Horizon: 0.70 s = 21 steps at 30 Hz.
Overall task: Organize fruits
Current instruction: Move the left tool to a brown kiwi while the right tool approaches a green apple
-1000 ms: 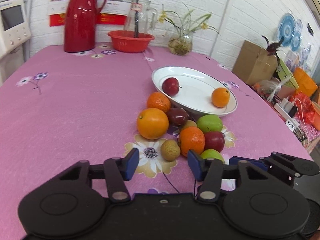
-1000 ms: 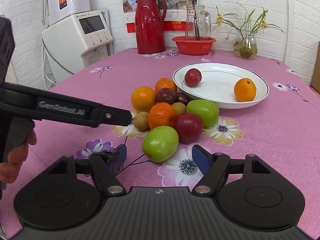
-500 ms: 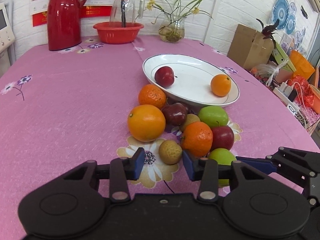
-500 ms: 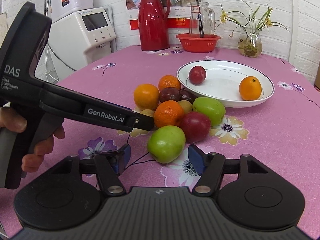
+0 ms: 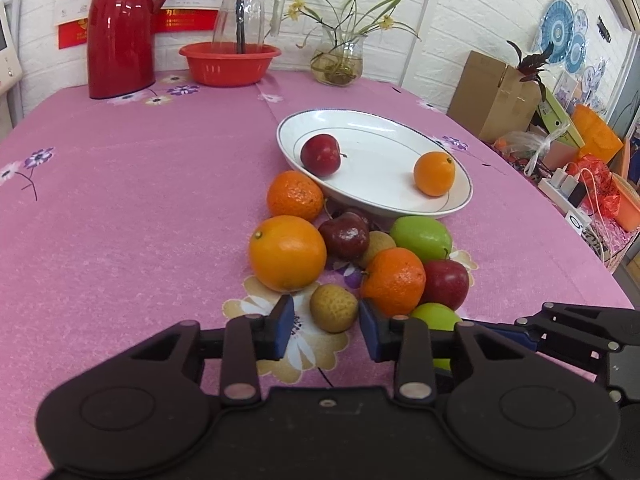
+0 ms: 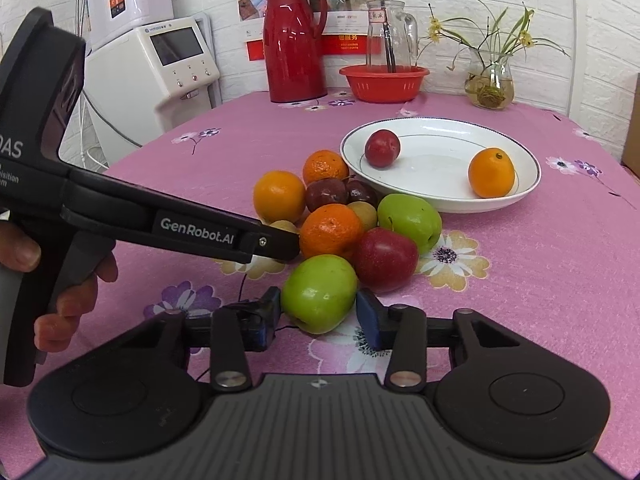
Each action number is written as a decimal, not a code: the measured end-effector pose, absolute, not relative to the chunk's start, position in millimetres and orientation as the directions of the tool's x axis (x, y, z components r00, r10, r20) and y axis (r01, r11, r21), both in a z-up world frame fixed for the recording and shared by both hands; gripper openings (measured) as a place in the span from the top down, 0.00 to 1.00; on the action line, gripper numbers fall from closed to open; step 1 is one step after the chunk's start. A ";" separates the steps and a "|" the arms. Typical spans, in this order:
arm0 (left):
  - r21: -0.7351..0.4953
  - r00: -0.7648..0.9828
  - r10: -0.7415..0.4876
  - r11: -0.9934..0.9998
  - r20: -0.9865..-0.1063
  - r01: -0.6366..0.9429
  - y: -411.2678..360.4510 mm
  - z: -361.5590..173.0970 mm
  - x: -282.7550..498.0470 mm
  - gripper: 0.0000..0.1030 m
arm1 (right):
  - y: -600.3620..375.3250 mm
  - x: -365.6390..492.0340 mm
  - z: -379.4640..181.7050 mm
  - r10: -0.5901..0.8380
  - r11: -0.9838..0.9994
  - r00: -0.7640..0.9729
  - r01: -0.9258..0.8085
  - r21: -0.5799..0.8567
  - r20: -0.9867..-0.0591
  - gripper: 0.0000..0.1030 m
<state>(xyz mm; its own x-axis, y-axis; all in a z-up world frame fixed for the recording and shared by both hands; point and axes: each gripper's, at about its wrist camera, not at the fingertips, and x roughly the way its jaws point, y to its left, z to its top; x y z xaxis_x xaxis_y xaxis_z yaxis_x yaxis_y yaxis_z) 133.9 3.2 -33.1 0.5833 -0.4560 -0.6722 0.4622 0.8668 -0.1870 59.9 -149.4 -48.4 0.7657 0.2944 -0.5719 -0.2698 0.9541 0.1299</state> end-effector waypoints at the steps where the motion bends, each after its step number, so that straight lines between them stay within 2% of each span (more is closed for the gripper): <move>1: -0.194 0.578 -0.463 0.863 -0.672 0.466 3.7 -33.3 134.2 0.00 | -150.1 59.2 -48.5 0.297 0.953 0.765 -0.271 0.133 -0.571 0.31; 21: -0.227 0.556 -0.508 0.838 -0.658 0.497 -11.4 -33.4 133.5 0.00 | -166.7 42.7 -43.5 0.305 0.951 0.771 -0.277 0.137 -0.560 0.40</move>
<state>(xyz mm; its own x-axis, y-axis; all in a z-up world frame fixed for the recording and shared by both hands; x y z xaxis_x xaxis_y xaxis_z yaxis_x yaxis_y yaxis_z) 133.5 -11.4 -33.4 0.5559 -0.5082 -0.6577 0.4968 0.8376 -0.2273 42.7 -166.7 -43.5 0.7705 0.3051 -0.5596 -0.2774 0.9510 0.1366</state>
